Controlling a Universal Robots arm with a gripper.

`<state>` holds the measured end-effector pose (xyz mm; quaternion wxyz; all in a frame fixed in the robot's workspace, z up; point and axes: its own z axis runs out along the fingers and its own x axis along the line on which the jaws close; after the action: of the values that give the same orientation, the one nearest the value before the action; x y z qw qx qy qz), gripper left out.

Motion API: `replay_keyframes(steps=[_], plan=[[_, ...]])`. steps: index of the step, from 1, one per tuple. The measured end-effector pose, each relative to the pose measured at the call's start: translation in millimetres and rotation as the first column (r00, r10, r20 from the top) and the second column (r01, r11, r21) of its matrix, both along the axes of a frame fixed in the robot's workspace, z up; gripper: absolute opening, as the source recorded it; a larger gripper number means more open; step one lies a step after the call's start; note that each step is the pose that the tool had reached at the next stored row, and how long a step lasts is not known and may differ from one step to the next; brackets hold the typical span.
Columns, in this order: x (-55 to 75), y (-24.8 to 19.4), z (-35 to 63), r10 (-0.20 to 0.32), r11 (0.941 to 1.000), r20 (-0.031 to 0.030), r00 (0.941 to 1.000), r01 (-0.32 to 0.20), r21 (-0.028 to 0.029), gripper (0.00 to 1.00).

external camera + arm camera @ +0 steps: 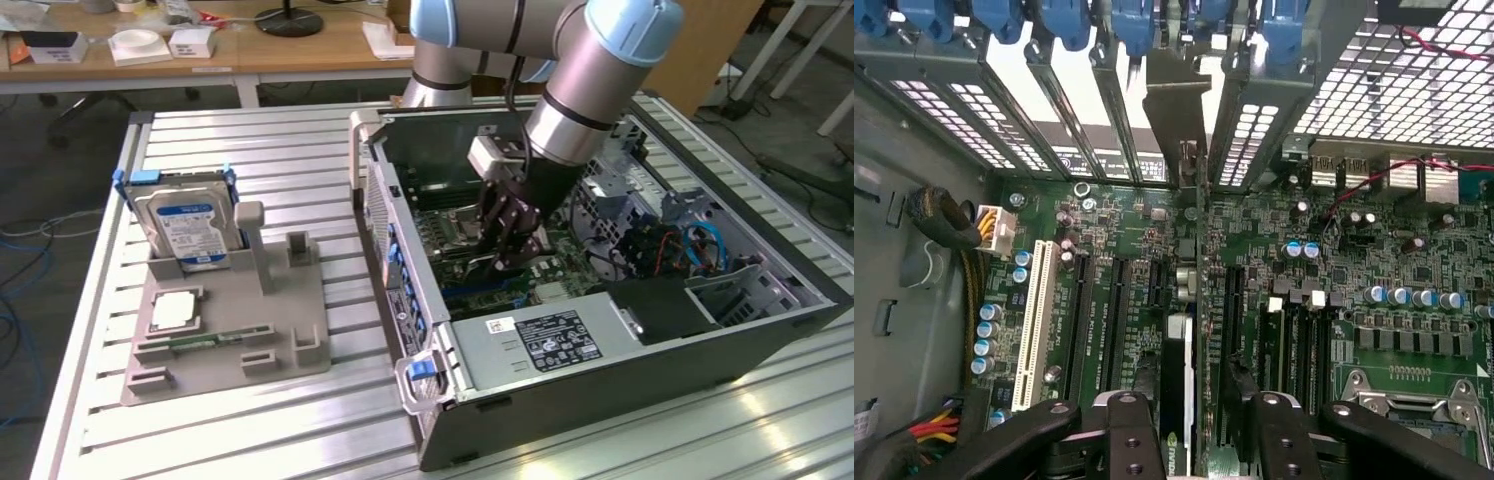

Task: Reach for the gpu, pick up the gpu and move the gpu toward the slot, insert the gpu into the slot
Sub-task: 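Insert the gpu into the slot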

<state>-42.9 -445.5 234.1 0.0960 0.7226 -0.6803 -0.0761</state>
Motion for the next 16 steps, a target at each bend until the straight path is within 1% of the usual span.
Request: replay_keyframes(steps=[8, 9, 12, 16], plan=[[-5.9, 0.0, 0.0, 0.004, 1.0, 0.0135, 0.9999, -0.004, 0.0, 0.4], [-6.5, 0.0, 0.0, 0.005, 1.0, 0.0158, 0.9999, -0.005, 0.0, 0.4], [-8.1, 0.1, 0.0, 0.008, 1.0, 0.0261, 0.9996, -0.008, -0.0002, 0.4], [-9.4, 0.2, 0.0, 0.013, 0.9999, 0.0449, 0.9989, -0.013, -0.0003, 0.4]])
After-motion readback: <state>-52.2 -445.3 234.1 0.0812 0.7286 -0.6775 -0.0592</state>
